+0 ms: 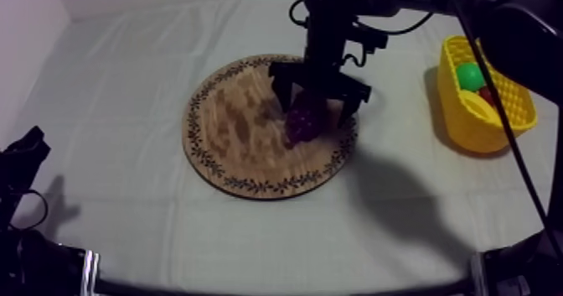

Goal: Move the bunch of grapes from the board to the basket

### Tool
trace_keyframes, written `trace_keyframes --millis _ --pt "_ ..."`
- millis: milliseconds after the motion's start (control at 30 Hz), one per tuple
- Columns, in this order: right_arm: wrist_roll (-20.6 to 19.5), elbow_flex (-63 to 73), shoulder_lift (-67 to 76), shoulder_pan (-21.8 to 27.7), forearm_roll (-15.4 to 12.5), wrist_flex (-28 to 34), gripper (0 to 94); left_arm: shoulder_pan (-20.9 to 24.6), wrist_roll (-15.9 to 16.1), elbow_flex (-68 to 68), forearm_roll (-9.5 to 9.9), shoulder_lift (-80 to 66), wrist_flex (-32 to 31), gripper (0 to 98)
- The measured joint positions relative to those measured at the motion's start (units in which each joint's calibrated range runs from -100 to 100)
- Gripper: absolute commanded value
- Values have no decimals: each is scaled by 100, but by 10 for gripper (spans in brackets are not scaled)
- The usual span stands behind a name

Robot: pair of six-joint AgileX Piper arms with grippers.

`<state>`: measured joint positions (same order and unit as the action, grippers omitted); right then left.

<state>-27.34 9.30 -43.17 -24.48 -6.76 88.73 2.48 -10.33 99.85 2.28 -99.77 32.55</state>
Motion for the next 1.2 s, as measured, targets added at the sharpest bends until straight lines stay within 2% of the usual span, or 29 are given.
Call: trace_keyframes --millis 233,400,567,900,1200 --pt "83 45 -96 -24 -20 -140 593 0 0 0 0 0 0 0" --pt "182 -18 -112 -62 -75 -222 449 0 0 0 0 0 0 0" --pt "274 -26 -117 -68 -70 -303 369 0 0 0 0 0 0 0" --pt "364 48 136 -34 14 -272 353 0 0 0 0 0 0 0" --pt "750 -24 1046 53 301 -37 380 0 0 0 0 0 0 0"
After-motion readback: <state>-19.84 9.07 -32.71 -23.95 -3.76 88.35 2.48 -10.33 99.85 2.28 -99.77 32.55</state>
